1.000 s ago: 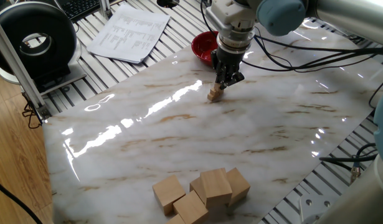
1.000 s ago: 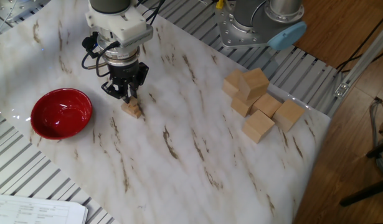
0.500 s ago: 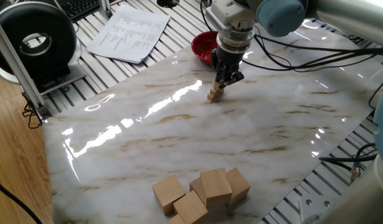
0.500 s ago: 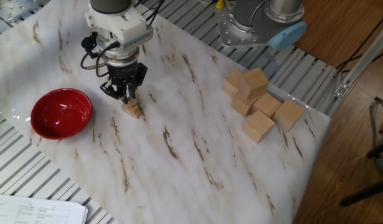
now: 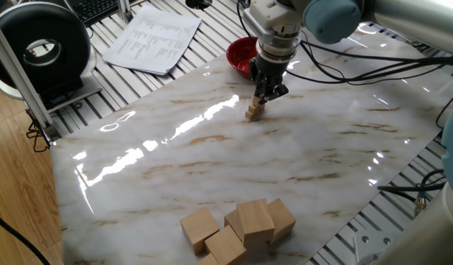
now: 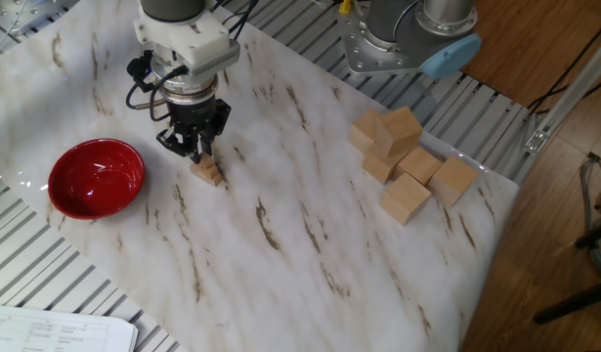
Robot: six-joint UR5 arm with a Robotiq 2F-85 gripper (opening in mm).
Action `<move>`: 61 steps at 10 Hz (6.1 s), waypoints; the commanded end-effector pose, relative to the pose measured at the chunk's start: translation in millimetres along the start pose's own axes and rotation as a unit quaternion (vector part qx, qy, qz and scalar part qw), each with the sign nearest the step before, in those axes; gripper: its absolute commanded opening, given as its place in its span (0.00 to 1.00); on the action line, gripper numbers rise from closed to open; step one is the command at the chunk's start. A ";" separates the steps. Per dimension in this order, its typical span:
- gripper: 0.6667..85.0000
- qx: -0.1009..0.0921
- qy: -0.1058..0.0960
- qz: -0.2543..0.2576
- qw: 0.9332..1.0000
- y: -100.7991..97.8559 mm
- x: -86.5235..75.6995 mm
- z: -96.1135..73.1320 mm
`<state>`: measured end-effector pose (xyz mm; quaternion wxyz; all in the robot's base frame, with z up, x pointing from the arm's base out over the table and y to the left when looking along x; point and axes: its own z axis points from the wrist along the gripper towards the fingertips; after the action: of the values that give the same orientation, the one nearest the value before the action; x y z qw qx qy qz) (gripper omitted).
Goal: Stack the blocks into a pyramid shape
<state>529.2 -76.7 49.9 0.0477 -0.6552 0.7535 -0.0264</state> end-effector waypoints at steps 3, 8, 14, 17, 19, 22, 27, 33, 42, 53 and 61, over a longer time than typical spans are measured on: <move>0.01 0.006 -0.004 -0.008 1.000 -3.4 -1.0 -1.1; 0.05 -0.001 -0.006 -0.003 1.000 0.1 -2.2 -1.2; 0.07 -0.004 -0.006 -0.006 1.000 1.6 -1.9 -1.0; 0.12 0.001 -0.009 -0.014 1.000 -1.2 -2.9 -0.9; 0.18 0.001 -0.011 -0.017 1.000 -1.2 -3.9 -0.7; 0.23 0.000 -0.013 -0.022 1.000 -0.6 -4.4 -0.8; 0.30 -0.001 -0.026 -0.030 0.999 -1.7 -5.5 -0.3; 0.34 -0.004 -0.027 -0.028 0.999 0.3 -4.6 -1.3; 0.69 -0.019 0.002 -0.047 0.999 10.8 11.7 -7.2; 0.66 -0.048 0.038 0.082 0.995 -2.4 -43.5 -59.1; 0.00 0.083 0.047 0.430 0.898 -49.5 -86.9 -94.2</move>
<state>567.1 -17.7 136.4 0.0392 -0.4011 0.9113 -0.0839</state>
